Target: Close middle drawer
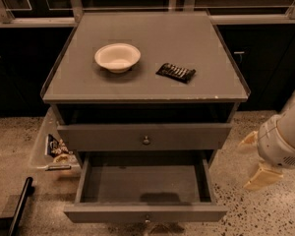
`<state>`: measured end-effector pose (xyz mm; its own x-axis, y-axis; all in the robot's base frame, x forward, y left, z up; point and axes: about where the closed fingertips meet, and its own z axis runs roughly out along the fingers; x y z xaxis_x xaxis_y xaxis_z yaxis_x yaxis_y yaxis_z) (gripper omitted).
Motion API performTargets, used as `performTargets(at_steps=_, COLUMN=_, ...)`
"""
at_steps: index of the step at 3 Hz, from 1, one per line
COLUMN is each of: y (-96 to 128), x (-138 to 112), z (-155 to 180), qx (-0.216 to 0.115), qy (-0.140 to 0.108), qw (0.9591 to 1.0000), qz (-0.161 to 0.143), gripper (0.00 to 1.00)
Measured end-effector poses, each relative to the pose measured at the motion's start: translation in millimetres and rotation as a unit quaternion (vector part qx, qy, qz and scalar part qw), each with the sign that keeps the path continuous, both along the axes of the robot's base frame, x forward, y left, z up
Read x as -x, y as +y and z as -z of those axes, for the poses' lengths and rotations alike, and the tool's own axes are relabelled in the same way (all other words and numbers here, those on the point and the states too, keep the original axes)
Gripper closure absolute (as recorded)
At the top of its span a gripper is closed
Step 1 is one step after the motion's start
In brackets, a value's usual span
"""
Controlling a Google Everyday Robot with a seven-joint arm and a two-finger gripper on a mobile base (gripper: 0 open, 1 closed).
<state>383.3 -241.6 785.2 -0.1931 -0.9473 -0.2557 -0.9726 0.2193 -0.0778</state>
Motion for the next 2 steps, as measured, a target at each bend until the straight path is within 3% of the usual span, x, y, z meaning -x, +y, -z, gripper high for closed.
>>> performTargets(at_steps=1, y=-0.2, x=2.1, z=2.2, qx=0.001, qy=0.002, qw=1.0, qz=-0.002, gripper=0.65)
performTargets(at_steps=2, y=1.8, x=2.7, z=22.4, qx=-0.031, qy=-0.006, qw=0.9995, qz=0.007, gripper=0.88)
